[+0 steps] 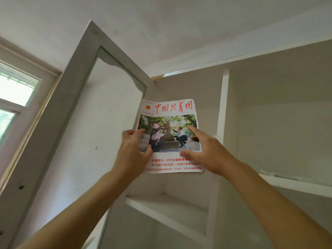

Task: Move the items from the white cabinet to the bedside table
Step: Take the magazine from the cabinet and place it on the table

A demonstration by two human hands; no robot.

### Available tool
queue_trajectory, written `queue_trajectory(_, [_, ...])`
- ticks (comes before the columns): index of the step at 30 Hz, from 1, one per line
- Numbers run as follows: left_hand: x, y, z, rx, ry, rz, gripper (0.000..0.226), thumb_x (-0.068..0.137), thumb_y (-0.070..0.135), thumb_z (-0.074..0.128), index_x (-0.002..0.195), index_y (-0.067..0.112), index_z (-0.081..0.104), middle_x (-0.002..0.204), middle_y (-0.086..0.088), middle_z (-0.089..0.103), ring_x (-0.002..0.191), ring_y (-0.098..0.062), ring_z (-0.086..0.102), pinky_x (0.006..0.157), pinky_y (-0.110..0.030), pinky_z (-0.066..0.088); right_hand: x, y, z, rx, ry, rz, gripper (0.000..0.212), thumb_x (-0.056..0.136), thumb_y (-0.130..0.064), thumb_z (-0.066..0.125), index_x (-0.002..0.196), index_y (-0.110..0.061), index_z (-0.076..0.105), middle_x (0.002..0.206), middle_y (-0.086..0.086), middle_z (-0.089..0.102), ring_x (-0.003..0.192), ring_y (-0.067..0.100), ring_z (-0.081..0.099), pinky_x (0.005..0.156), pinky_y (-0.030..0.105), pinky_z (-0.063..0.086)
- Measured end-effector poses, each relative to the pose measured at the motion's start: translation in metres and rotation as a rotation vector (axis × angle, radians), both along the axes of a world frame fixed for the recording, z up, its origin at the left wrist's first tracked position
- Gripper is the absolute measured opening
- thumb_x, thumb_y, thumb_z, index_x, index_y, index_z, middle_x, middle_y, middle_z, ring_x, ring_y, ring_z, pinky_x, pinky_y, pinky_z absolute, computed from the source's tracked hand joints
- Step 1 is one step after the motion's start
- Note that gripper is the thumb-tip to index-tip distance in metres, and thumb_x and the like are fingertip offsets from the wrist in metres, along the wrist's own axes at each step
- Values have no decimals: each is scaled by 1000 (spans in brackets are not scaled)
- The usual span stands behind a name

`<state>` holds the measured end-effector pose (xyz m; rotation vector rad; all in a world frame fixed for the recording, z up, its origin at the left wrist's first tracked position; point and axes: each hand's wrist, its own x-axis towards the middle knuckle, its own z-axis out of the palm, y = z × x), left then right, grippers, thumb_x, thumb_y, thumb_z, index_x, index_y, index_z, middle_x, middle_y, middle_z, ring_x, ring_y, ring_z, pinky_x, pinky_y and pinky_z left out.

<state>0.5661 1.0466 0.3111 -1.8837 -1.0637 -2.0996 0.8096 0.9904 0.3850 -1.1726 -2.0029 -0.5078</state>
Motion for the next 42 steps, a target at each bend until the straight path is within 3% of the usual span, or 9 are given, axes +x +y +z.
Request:
queue_trajectory(9, [-24,-55,-92,-268,30,193,58,96,29,69,148,26,45,129,-3,48,79,-9,56,48,-9,45,-16,1,-108,-212,48,203,96,84,-58,78,159,-48,19,128,-15,58,87,7,72,72,28,65])
queue_trajectory(13, [-36,-88,-155,-343,50,240,58,94,27,71,147,25,47,120,5,44,82,-6,56,53,-9,48,-32,-1,-181,-273,95,257,95,85,-61,74,161,-41,21,133,-15,45,105,7,63,80,28,62])
queue_trajectory(17, [-56,-117,-239,-483,18,213,57,91,24,75,143,28,53,121,2,50,92,-7,60,65,-19,58,-52,-9,-271,-471,184,323,93,84,-61,75,158,-48,19,131,-18,40,97,5,66,67,25,63])
queue_trajectory(20, [-75,-146,-304,-548,-16,241,55,87,18,80,135,32,58,115,5,53,97,-3,59,71,-8,50,-73,-26,-341,-605,227,349,92,85,-63,73,158,-49,20,132,-21,37,99,3,64,72,24,63])
queue_trajectory(23, [-101,-178,-363,-636,-53,240,58,84,16,82,133,37,58,115,14,54,104,-1,61,84,-20,54,-103,-49,-400,-713,243,334,90,86,-60,74,157,-50,19,136,-19,35,92,2,64,67,19,60])
queue_trajectory(27, [-139,-228,-411,-724,-82,268,56,87,14,79,134,35,58,115,19,53,105,4,58,81,-18,54,-146,-84,-459,-810,275,366,88,82,-64,75,152,-57,22,132,-22,36,95,4,66,66,21,62])
queue_trajectory(30, [-165,-265,-434,-769,-98,287,57,88,18,79,136,39,56,115,21,53,104,0,60,81,-25,55,-177,-111,-487,-830,328,380,82,83,-60,77,149,-55,29,133,-22,38,96,3,66,66,23,62])
queue_trajectory(35, [-217,-317,-456,-813,-207,325,58,83,21,84,133,36,60,123,23,63,107,3,63,86,-30,58,-240,-151,-508,-799,290,401,76,84,-61,74,146,-55,31,133,-20,40,113,4,57,91,32,59])
queue_trajectory(42, [-315,-371,-470,-860,-176,411,64,81,26,85,138,29,57,123,17,60,111,3,58,91,-22,51,-351,-191,-523,-804,201,480,73,86,-58,74,148,-43,37,134,-12,44,105,6,58,82,26,60])
